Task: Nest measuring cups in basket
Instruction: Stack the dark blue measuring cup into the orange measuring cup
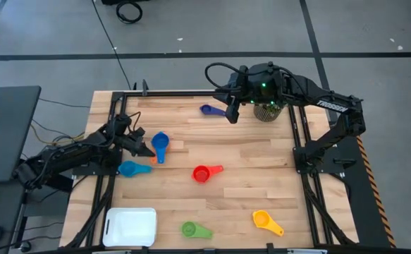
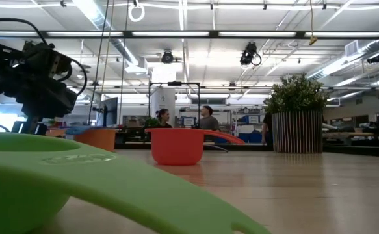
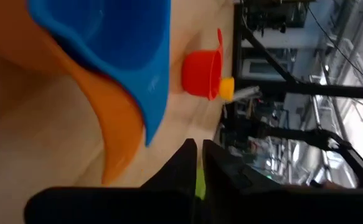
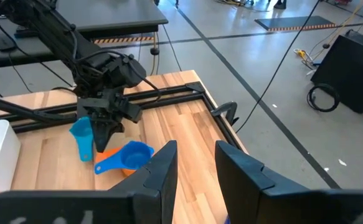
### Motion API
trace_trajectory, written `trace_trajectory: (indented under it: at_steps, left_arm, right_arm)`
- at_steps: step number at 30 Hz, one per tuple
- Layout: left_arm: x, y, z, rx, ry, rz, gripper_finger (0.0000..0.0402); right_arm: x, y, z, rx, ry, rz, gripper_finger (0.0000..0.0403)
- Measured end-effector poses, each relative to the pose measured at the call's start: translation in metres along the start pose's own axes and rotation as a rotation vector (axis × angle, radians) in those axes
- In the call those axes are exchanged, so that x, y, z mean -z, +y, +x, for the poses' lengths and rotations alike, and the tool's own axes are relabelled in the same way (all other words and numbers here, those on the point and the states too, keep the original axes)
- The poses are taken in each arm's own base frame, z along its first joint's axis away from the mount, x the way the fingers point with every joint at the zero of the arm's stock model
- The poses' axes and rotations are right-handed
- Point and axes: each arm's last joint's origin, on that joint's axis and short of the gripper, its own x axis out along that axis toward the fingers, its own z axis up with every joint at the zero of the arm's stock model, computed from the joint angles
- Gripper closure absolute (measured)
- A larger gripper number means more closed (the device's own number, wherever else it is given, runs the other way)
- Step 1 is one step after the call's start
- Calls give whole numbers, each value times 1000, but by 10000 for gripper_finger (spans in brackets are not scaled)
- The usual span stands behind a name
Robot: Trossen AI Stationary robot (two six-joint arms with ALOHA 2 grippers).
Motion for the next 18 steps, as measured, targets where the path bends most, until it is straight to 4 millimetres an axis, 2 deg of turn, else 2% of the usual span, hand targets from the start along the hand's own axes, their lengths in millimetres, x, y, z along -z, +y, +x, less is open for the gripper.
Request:
trace_trajectory:
  at_steps: [4,10,12,18]
  left_arm:
    - [0,2,0,-43,-31,10,395]
    - [-4,-1,-2,-123,-108,-44,398]
    - [-10,-14,-3,-105,-120,-30,399]
    - [-30,-82,-14,-10,-188,209,400]
  right_arm:
    - [0,0,0,0,0,0,288]
    - [3,0,0,2,27,-4,288]
    - [3,-1,0,12,37,-5,288]
    - [5,-6,1,25,54,-5,288]
